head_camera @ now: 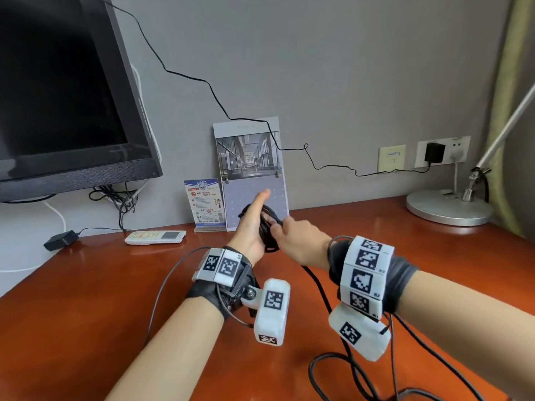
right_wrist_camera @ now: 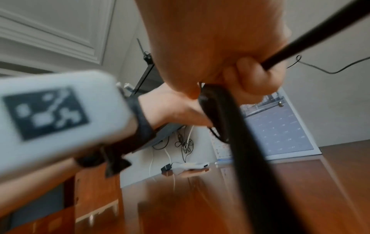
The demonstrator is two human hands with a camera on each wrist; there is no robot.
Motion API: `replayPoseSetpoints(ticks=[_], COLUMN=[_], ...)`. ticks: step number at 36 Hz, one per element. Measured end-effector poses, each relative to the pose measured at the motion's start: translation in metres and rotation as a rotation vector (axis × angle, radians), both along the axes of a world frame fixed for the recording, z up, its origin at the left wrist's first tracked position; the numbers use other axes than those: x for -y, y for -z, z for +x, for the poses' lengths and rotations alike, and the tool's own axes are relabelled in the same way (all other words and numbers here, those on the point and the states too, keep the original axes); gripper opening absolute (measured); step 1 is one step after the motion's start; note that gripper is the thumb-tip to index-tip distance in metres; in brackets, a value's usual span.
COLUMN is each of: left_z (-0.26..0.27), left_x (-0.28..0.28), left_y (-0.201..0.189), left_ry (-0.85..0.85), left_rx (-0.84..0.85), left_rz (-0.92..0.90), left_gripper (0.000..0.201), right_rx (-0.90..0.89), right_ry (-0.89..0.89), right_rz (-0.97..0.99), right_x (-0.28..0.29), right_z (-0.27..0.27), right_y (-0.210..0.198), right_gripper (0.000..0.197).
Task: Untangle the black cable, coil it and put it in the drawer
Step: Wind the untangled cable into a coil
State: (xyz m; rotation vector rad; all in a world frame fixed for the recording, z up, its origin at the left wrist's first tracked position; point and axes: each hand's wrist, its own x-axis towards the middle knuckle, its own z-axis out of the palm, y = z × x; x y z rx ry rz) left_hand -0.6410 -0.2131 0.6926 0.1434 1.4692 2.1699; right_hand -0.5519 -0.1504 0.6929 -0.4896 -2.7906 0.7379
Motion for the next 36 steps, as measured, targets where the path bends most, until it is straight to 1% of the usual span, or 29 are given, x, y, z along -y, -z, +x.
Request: replayPoseSetpoints(ticks=[1, 3, 4, 6, 7, 9, 11, 13, 15, 16, 18, 20, 21, 22, 23, 25, 27, 29, 30, 32, 33, 34, 36], left_z=[0.001, 0.001, 0.003, 0.002, 0.0, 0.001, 0.005, 0.011, 0.017, 0.02, 0.024, 0.027, 0.03, 0.033, 0.035, 0.041, 0.051, 0.059, 0.062, 0.064, 0.064, 0.064, 0.065], left_x=[-0.001, -0.003, -0.004, -0.006, -0.006, -0.008, -0.012, -0.017, -0.022, -0.025, -0.027, -0.029, -0.03, -0.031, -0.032, -0.034, -0.034, -0.034, -0.033, -0.03, -0.03, -0.029, -0.03], left_y=[0.0, 0.001, -0.001, -0.003, -0.004, -0.01, -0.019, -0.03, -0.042, -0.048, -0.06, -0.073, -0.079, -0.085, -0.09, -0.1, -0.108, -0.117, -0.12, -0.125, -0.125, -0.124, -0.118], left_ry=[-0.007, -0.01, -0.029, -0.06, -0.064, -0.058, -0.057, -0.054, -0.05, -0.041, -0.029, -0.025, -0.023, -0.028, -0.032, -0.038, -0.032, -0.027, -0.036, -0.058, -0.07, -0.077, -0.087], left_rx=[-0.034, -0.074, -0.087, -0.098, -0.086, -0.054, -0.03, -0.046, -0.07, -0.07, -0.067, -0.07, -0.073, -0.076, -0.078, -0.069, -0.054, -0.056, -0.069, -0.116, -0.15, -0.184, -0.257], left_rz=[-0.026, -0.04, -0.025, -0.003, 0.024, 0.106, 0.203, 0.254, 0.283, 0.307, 0.36, 0.417, 0.431, 0.439, 0.443, 0.457, 0.492, 0.54, 0.561, 0.564, 0.553, 0.539, 0.482], left_gripper=[0.03, 0.053, 0.052, 0.027, 0.019, 0.022, 0.024, 0.025, 0.029, 0.031, 0.037, 0.044, 0.046, 0.048, 0.048, 0.049, 0.048, 0.047, 0.047, 0.046, 0.046, 0.045, 0.043], right_rx=[0.024, 0.033, 0.029, -0.008, -0.043, -0.125, -0.178, -0.187, -0.208, -0.219, -0.223, -0.203, -0.188, -0.18, -0.184, -0.196, -0.175, -0.09, -0.04, 0.002, -0.031, -0.099, -0.289], right_ry=[0.002, -0.013, -0.025, -0.061, -0.067, -0.046, -0.058, -0.139, -0.208, -0.231, -0.282, -0.358, -0.391, -0.42, -0.439, -0.452, -0.475, -0.532, -0.555, -0.519, -0.46, -0.4, -0.286], right_rz=[0.044, 0.11, 0.133, 0.142, 0.121, 0.007, -0.228, -0.477, -0.551, -0.56, -0.613, -0.704, -0.742, -0.787, -0.85, -0.98, -1.062, -1.055, -1.03, -0.991, -0.995, -1.022, -1.138], right_x=[0.003, 0.007, 0.007, 0.002, -0.003, -0.01, -0.015, -0.018, -0.021, -0.023, -0.028, -0.033, -0.036, -0.038, -0.041, -0.047, -0.053, -0.058, -0.06, -0.062, -0.062, -0.063, -0.065], right_z=[0.0, 0.001, 0.001, 0.001, 0.001, 0.001, 0.005, 0.012, 0.024, 0.031, 0.046, 0.06, 0.068, 0.074, 0.081, 0.091, 0.103, 0.114, 0.121, 0.134, 0.139, 0.143, 0.145], right_y=[0.005, 0.013, 0.015, 0.016, 0.016, 0.014, 0.011, 0.007, -0.001, -0.006, -0.015, -0.023, -0.027, -0.03, -0.033, -0.037, -0.035, -0.03, -0.026, -0.02, -0.02, -0.02, -0.024], right_gripper=[0.033, 0.028, 0.025, 0.02, 0.019, 0.018, 0.019, 0.017, 0.017, 0.02, 0.033, 0.057, 0.064, 0.064, 0.055, 0.031, 0.021, 0.013, 0.014, 0.024, 0.031, 0.034, 0.032])
